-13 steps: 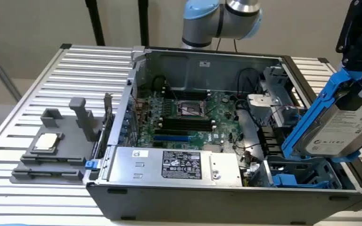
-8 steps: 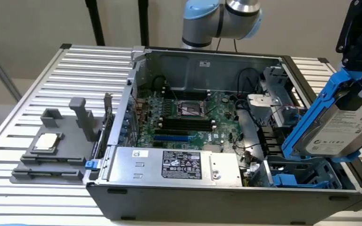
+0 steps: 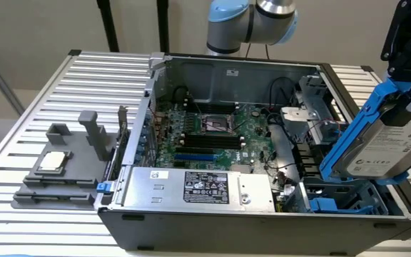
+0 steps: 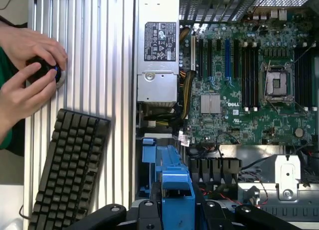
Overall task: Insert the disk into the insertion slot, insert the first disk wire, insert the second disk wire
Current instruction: 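Insert the disk into the insertion slot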
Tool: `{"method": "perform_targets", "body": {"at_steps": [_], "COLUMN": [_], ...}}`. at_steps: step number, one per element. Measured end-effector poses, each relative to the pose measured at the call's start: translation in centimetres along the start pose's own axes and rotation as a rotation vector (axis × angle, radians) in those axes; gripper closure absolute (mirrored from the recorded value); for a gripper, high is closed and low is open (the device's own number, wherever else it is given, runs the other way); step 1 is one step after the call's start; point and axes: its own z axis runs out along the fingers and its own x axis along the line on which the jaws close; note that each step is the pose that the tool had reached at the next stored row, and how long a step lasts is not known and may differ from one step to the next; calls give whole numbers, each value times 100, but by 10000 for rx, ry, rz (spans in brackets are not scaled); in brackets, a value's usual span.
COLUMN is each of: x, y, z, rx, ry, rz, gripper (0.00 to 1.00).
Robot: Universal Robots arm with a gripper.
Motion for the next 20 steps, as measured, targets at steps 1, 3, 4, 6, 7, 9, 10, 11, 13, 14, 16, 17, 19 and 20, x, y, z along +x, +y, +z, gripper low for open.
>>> {"method": "perform_targets", "body": {"at_steps": [1,3,4,6,7,9,10,11,13,14,16,17,19,20], "x": [-1,-1,-1,-1,-1,0,3,6,17,26,44,53,73,87], "y": [0,2,5,9,10,10,9,9,7,7,6,7,11,13], "z": [10,29,37,54,62,83,94,105,126,135,154,160,171,176], "rx": [-4,-25,-40,-76,-90,-103,-105,-106,-107,-108,-109,-110,-112,-113], "ry": [-2,-3,-4,-3,-3,-11,-22,-34,-63,-84,-149,-193,-317,-402], "rz": [2,7,7,6,6,8,7,7,5,4,1,-3,-8,-11], "gripper": [67,67,67,67,67,67,67,67,67,67,67,67,67,67]}}
